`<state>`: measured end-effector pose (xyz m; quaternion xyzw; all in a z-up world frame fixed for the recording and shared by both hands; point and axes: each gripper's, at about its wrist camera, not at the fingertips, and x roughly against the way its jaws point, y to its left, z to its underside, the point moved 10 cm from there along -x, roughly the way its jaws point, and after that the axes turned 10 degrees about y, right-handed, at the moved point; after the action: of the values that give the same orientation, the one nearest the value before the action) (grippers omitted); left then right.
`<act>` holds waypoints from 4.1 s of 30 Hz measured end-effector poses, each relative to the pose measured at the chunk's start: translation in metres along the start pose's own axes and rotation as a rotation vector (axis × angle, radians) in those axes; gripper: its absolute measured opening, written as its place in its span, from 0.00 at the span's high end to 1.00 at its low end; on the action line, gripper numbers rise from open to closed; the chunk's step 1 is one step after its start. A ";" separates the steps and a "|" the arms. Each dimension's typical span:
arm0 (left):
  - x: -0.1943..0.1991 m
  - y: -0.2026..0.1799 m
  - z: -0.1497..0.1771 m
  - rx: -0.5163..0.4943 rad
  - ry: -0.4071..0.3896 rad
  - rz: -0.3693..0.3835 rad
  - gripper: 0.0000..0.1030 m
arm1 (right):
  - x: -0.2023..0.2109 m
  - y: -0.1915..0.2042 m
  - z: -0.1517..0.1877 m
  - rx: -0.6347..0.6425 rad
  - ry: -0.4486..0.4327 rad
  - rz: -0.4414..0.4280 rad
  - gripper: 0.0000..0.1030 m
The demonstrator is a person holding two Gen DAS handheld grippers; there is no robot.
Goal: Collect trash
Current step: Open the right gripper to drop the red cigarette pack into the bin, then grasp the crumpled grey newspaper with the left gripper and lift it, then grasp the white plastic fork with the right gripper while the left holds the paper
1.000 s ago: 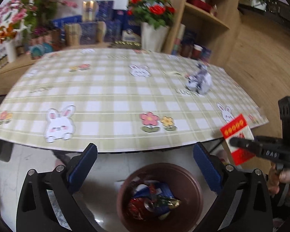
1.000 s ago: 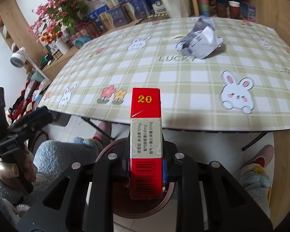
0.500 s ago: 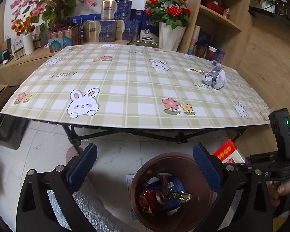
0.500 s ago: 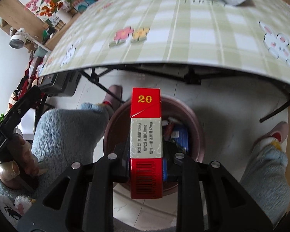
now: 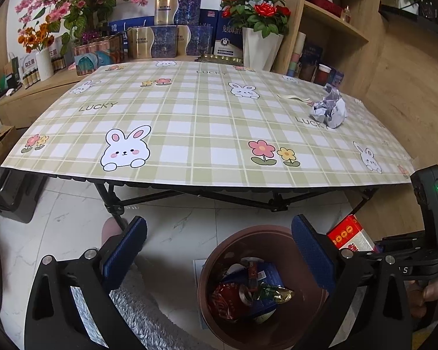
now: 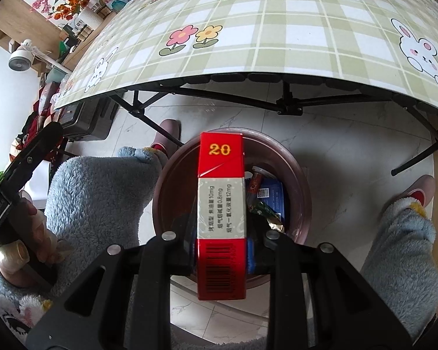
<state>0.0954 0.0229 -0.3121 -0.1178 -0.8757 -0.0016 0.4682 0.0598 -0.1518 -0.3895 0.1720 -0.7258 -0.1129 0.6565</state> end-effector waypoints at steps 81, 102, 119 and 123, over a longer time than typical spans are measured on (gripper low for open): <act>-0.158 -0.169 -0.214 -0.225 0.134 0.400 0.77 | 0.149 -0.183 -0.192 -0.155 -0.437 0.149 0.21; -0.079 0.046 -0.173 0.085 -0.034 0.229 0.77 | 0.057 -0.158 -0.373 -0.543 -0.379 0.272 0.28; -0.093 0.016 -0.153 0.061 0.000 0.294 0.77 | 0.059 -0.146 -0.336 -0.180 -0.334 0.279 0.84; -0.090 0.005 -0.149 0.038 0.007 0.305 0.77 | 0.068 -0.138 -0.315 -0.131 -0.382 0.247 0.84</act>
<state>0.2663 -0.0076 -0.3024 -0.2403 -0.8460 0.0858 0.4682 0.3812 -0.2862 -0.3456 0.0146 -0.8434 -0.1092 0.5259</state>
